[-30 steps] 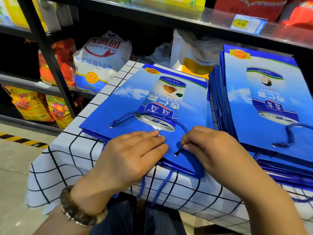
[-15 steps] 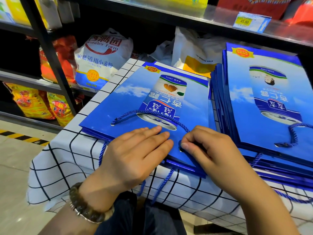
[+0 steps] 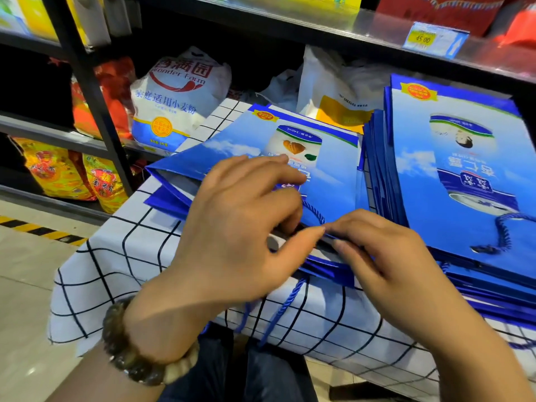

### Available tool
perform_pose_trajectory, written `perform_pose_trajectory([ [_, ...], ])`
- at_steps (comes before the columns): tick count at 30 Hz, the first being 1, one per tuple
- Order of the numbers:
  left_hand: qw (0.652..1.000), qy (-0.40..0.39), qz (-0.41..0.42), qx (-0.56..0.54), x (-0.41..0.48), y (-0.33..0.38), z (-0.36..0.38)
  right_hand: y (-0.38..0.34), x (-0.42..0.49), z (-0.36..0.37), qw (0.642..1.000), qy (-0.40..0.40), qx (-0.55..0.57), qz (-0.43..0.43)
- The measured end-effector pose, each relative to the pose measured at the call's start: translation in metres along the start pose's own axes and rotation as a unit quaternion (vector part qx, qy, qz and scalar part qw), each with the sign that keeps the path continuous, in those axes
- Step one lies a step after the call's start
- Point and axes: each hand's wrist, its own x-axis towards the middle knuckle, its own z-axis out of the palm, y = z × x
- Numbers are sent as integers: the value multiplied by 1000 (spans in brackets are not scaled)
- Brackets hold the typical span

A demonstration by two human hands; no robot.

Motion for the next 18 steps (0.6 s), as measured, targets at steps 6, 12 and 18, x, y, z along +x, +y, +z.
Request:
perform_pose_trajectory([
  [6, 984, -100, -99, 105, -11, 18, 17, -10, 3, 3, 999, 23, -30, -5],
  [12, 981, -71, -112, 141, -10, 24, 27, -9, 2, 10, 995, 56, -80, -10],
  [18, 986, -106, -50, 118, -10, 20, 25, 0, -3, 17, 985, 129, -117, 5],
])
